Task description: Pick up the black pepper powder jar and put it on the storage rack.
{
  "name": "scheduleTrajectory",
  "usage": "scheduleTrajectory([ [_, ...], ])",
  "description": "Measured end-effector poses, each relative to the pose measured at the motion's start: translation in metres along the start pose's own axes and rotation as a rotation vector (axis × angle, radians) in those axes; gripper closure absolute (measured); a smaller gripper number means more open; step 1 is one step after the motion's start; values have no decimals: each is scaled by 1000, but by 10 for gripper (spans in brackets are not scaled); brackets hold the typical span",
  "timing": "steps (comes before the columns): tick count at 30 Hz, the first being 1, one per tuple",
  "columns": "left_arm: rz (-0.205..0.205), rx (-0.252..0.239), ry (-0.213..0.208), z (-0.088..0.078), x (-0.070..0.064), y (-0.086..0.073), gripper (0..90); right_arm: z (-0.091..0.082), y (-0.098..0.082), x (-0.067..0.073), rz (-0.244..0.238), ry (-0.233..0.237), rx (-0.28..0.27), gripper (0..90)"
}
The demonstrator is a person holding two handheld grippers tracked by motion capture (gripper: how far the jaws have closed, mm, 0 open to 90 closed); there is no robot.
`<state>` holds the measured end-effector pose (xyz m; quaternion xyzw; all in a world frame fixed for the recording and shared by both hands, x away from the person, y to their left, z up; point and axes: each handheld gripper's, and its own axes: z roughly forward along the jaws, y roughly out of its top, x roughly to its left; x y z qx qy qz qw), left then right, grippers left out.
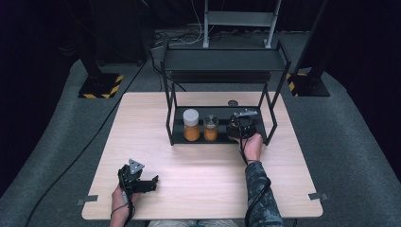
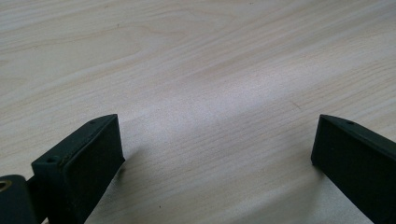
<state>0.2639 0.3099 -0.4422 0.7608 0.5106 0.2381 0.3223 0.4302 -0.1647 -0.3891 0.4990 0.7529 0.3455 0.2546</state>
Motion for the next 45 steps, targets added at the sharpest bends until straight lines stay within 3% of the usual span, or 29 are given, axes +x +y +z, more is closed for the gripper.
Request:
scheduleTrajectory([
  [41, 1, 0, -1, 0, 0, 0, 16, 1, 5, -4, 28, 15, 24, 295],
  [45, 1, 1, -2, 0, 0, 0, 16, 1, 8, -9, 37, 32, 42, 244],
])
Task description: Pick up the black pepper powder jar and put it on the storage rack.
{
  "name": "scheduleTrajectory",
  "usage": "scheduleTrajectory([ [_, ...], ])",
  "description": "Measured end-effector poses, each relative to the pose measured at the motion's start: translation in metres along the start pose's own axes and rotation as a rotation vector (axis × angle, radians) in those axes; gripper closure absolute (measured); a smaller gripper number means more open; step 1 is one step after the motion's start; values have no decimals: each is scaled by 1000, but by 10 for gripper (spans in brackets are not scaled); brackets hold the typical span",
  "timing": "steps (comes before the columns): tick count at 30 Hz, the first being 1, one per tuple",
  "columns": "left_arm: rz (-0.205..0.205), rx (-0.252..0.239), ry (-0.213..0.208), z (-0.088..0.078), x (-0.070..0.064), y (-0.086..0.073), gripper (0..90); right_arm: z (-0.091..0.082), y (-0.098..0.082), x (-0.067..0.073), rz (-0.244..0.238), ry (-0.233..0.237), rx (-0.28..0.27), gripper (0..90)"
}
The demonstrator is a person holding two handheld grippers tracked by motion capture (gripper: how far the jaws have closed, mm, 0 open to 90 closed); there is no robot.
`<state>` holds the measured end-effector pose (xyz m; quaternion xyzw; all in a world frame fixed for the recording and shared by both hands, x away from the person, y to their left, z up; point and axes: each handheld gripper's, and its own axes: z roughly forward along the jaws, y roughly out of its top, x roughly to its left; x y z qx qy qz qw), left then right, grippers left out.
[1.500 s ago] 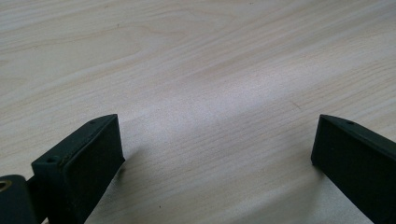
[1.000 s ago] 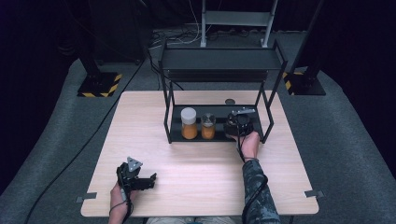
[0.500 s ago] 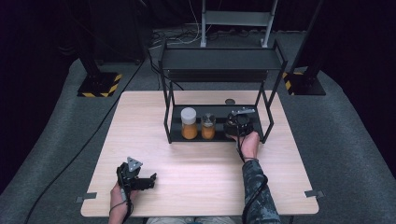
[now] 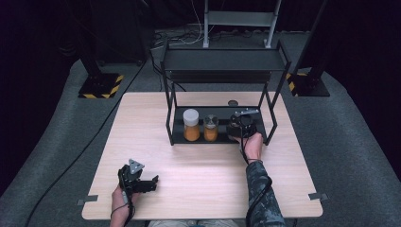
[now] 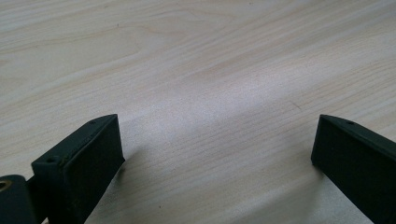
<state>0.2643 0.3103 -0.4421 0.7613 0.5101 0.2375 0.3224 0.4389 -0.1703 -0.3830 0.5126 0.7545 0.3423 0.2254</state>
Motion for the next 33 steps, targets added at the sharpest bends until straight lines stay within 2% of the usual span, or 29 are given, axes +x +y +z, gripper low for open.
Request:
scheduleTrajectory([
  [3, -1, 0, 0, 0, 0, 0, 16, 1, 5, -2, 11, 5, 40, 183],
  [6, -2, 0, -1, 0, 0, 0, 16, 0, 6, -8, 24, 24, 56, 120],
  [8, -2, 0, -1, 0, 0, 0, 16, -2, 8, -13, 34, 53, 72, 86],
  [11, -2, 1, -1, 0, 0, 0, 16, -6, 11, -17, 27, 71, 90, 43],
  [17, -1, 0, -1, 0, 0, 0, 16, -17, 11, -16, 3, 78, 120, 19],
  [26, -1, 0, -1, 0, 0, 0, 16, -36, -15, -10, -47, 71, 128, 0],
  [33, -2, 0, -1, 0, 0, 0, 16, -53, -50, -11, -66, 59, 96, 0],
])
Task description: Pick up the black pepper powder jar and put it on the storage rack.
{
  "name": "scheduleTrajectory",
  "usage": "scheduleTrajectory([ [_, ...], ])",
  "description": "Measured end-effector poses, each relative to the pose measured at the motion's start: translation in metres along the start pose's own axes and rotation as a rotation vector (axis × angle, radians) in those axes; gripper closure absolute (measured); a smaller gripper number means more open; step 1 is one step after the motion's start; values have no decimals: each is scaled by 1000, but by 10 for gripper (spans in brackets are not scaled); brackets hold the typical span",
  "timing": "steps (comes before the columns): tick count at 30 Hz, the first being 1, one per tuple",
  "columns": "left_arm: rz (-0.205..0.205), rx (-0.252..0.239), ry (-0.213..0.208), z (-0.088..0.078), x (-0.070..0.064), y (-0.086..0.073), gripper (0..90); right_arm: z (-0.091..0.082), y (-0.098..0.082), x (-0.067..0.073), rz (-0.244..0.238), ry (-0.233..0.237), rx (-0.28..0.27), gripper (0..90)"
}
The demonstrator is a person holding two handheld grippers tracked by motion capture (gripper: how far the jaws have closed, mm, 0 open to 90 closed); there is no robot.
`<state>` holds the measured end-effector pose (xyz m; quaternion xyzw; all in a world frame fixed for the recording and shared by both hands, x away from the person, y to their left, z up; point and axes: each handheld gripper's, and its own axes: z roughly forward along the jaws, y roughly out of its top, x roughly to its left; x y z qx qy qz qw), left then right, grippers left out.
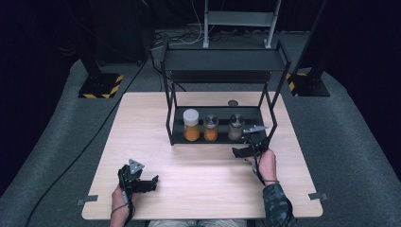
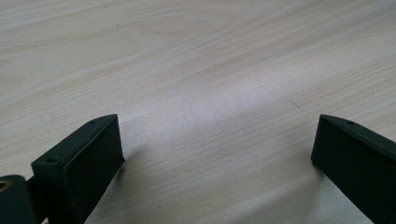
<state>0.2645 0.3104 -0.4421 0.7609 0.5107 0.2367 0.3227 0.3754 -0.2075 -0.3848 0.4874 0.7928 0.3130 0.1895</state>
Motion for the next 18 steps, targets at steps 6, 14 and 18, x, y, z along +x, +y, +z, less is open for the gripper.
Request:
scheduleTrajectory([
  [6, 1, 0, 0, 0, 0, 0, 16, -13, -34, 6, -15, -11, -25, 0],
  [14, 1, 0, 0, 0, 0, 0, 16, -24, -82, 14, -5, 0, -55, 0],
  [18, 1, 0, 0, 0, 0, 0, 15, -27, -103, 18, 3, -8, -60, 0],
])
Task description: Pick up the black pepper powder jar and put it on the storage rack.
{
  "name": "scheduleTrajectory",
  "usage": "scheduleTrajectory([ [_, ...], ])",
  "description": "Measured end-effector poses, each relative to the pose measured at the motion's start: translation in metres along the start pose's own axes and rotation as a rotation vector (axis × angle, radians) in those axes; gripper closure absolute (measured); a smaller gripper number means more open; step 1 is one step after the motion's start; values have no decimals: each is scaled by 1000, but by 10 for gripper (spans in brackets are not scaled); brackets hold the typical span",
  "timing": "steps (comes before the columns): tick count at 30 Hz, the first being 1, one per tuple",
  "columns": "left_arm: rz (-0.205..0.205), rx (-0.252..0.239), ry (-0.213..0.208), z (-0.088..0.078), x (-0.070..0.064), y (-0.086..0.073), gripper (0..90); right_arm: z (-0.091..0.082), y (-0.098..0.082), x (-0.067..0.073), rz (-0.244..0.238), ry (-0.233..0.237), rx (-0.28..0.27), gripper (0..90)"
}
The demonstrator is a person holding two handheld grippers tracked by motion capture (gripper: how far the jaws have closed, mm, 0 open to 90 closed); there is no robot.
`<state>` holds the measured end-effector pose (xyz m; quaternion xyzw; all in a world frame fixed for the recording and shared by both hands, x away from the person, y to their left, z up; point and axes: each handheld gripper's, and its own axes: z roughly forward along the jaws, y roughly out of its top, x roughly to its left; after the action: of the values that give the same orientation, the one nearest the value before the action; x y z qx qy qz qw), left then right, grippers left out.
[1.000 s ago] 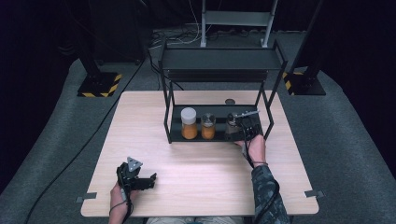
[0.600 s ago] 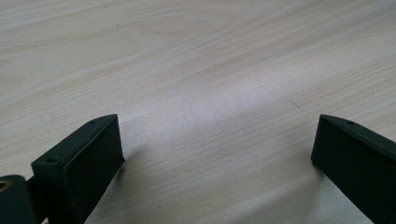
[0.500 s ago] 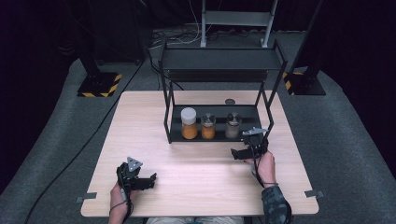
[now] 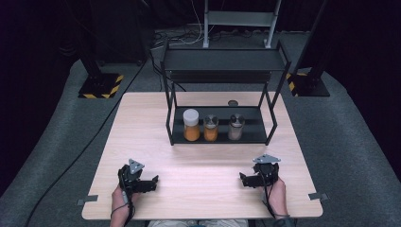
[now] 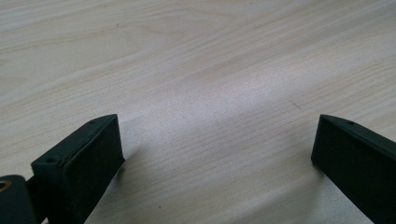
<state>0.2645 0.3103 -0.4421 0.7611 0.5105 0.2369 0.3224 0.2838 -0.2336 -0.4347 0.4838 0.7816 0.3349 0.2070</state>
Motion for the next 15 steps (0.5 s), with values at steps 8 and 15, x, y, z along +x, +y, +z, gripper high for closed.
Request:
scheduleTrajectory([
  [8, 2, 0, 4, 0, -1, 0, 14, -8, -13, 2, -7, -21, -26, 0],
  [15, -8, 0, 3, 0, 0, 0, 13, -12, -16, 14, -34, -48, -25, 2],
])
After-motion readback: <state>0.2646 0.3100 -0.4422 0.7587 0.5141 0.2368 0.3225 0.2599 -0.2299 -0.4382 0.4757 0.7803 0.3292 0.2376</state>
